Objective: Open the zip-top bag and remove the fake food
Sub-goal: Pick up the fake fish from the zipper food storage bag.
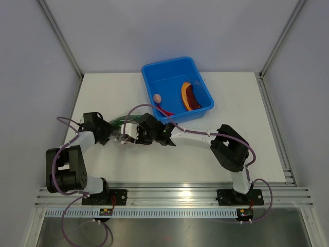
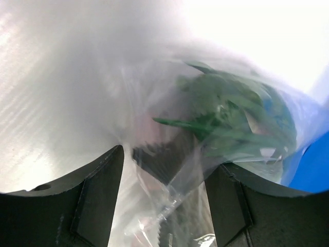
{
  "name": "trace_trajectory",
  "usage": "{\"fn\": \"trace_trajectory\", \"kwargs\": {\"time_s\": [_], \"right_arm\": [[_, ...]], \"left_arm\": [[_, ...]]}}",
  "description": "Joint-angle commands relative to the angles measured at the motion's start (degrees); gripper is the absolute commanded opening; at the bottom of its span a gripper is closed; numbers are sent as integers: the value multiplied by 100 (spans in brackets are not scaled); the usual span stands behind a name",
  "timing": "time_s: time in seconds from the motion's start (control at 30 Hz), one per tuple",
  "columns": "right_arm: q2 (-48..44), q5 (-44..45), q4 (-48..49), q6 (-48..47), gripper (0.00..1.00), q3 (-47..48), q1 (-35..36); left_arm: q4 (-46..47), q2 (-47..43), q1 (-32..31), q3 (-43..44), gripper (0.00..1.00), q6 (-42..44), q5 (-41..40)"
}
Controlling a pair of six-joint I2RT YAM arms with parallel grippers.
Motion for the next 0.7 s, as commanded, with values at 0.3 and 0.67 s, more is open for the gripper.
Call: {"fn": "trace_trajectory", "kwargs": {"time_s": [0.3, 0.67], "right_arm": [[-729, 105, 50, 309, 32, -182, 35], [-1028, 219, 252, 283, 31, -455, 35]], "left_arm": [[-351, 28, 230, -92, 64, -136, -707], [-342, 116, 247, -83, 64, -136, -716]]}}
